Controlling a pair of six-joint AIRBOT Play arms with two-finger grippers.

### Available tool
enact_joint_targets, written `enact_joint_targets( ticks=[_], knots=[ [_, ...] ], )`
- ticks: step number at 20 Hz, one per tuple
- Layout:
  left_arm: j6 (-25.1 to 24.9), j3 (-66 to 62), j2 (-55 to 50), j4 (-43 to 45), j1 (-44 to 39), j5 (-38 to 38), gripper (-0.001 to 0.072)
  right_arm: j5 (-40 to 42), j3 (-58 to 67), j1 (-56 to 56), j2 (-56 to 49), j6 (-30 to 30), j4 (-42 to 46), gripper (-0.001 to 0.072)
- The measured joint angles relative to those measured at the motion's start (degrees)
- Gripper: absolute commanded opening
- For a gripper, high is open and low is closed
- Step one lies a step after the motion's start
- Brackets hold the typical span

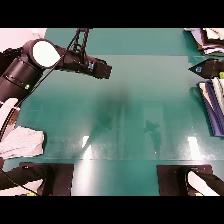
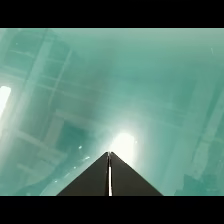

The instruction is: Fold the shirts.

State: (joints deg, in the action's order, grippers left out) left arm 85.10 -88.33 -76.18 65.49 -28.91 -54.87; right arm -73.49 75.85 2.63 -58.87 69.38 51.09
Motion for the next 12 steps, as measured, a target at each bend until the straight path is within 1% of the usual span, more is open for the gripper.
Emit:
enact_joint_targets(
  ticks=[12],
  knots=[
    [0.09, 0.0, 0.0, -0.07, 0.0, 0.15, 0.0027, 0.42, 0.0, -0.07, 0.0, -0.02, 0.0, 0.0017]
  ],
)
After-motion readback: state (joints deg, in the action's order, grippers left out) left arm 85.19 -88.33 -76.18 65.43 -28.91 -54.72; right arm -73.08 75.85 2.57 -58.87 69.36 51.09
